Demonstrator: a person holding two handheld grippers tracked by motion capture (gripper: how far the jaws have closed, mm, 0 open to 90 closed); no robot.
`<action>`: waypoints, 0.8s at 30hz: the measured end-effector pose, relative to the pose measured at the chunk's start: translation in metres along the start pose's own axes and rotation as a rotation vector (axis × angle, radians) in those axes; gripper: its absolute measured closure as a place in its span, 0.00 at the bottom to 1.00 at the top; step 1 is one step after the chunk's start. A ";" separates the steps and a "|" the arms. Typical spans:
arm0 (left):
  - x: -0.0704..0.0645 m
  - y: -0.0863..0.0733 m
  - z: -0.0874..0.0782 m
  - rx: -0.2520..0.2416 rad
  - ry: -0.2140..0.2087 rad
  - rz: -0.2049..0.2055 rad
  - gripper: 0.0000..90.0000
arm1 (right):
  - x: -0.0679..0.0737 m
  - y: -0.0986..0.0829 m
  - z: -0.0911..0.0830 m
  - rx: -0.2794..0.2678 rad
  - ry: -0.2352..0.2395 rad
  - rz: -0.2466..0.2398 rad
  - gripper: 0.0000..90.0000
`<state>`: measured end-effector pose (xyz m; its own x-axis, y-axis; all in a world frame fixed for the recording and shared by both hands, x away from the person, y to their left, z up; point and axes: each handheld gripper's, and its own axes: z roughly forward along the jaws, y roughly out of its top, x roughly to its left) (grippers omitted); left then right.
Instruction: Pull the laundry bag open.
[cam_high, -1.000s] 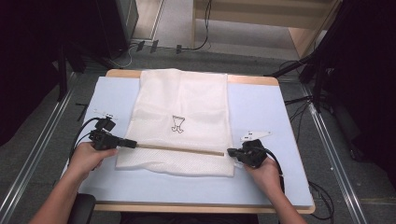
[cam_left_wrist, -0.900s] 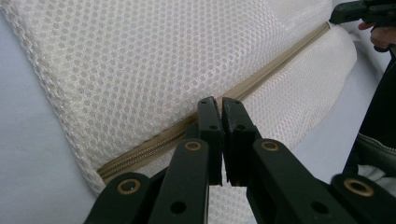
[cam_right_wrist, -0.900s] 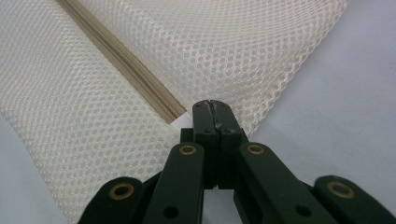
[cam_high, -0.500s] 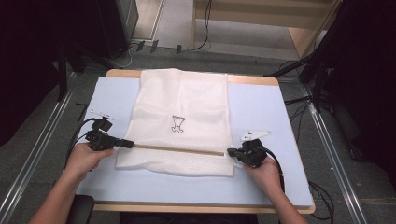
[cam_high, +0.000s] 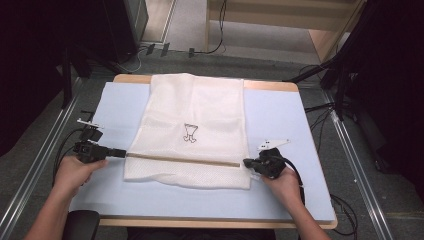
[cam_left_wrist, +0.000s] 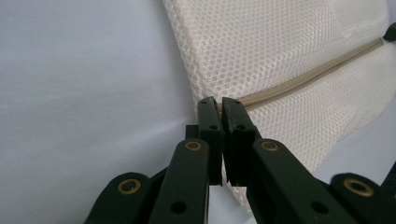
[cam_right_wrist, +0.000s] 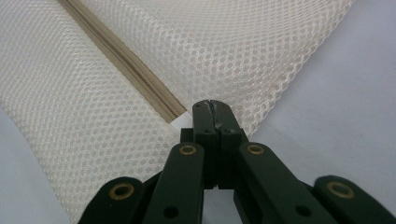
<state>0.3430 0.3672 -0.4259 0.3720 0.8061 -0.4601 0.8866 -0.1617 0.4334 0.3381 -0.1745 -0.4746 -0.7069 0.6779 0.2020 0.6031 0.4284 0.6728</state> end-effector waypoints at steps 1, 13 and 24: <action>0.001 0.000 0.000 -0.005 -0.011 -0.003 0.99 | 0.000 0.000 0.000 -0.001 0.000 -0.001 1.00; -0.001 -0.003 -0.001 -0.013 -0.001 0.004 0.98 | -0.001 0.001 0.000 0.007 0.008 -0.002 1.00; -0.008 -0.005 -0.007 -0.107 -0.034 0.089 0.70 | -0.002 0.011 -0.010 -0.028 0.064 -0.021 0.84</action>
<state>0.3338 0.3657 -0.4188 0.4583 0.7712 -0.4419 0.8161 -0.1682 0.5529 0.3427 -0.1775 -0.4603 -0.7419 0.6290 0.2323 0.5781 0.4245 0.6969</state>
